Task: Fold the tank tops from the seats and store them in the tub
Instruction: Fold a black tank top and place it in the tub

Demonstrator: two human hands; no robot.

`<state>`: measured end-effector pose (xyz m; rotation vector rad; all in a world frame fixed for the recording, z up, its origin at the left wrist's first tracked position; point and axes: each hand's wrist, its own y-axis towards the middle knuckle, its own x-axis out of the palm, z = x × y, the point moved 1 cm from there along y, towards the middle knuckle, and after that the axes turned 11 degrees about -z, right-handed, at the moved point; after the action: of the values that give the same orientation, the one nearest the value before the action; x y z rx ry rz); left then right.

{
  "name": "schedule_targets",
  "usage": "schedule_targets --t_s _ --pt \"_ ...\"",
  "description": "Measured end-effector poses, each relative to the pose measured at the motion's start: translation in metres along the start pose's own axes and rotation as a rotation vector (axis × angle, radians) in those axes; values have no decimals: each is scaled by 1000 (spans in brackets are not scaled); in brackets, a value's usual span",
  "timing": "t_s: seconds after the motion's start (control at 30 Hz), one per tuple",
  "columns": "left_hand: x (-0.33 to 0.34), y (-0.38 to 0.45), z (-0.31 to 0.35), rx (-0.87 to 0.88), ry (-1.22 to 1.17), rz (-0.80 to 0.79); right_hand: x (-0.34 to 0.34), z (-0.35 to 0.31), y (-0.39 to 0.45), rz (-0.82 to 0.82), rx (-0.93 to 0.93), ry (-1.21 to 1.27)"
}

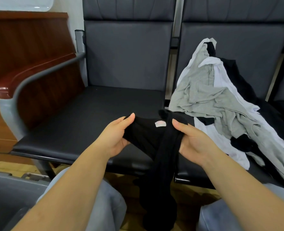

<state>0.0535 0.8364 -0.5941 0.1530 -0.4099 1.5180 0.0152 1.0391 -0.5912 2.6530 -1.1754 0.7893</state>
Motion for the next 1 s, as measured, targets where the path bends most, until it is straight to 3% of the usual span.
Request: schedule_targets --t_s 0.27,0.5,0.6,0.83,1.0 --pt "0 0 -2 39 150 -6 -3 -3 -1 23 -13 -99" --pt "0 -7 0 104 293 52 -12 -7 -5 268 -154 -430" --pt "-7 -11 1 130 463 84 -17 -15 -12 356 -180 -698" --pt "-10 -32 17 66 805 61 -25 -35 -36 421 -128 -966" --pt "4 -55 49 154 1049 84 -6 -68 -64 389 -177 -913"
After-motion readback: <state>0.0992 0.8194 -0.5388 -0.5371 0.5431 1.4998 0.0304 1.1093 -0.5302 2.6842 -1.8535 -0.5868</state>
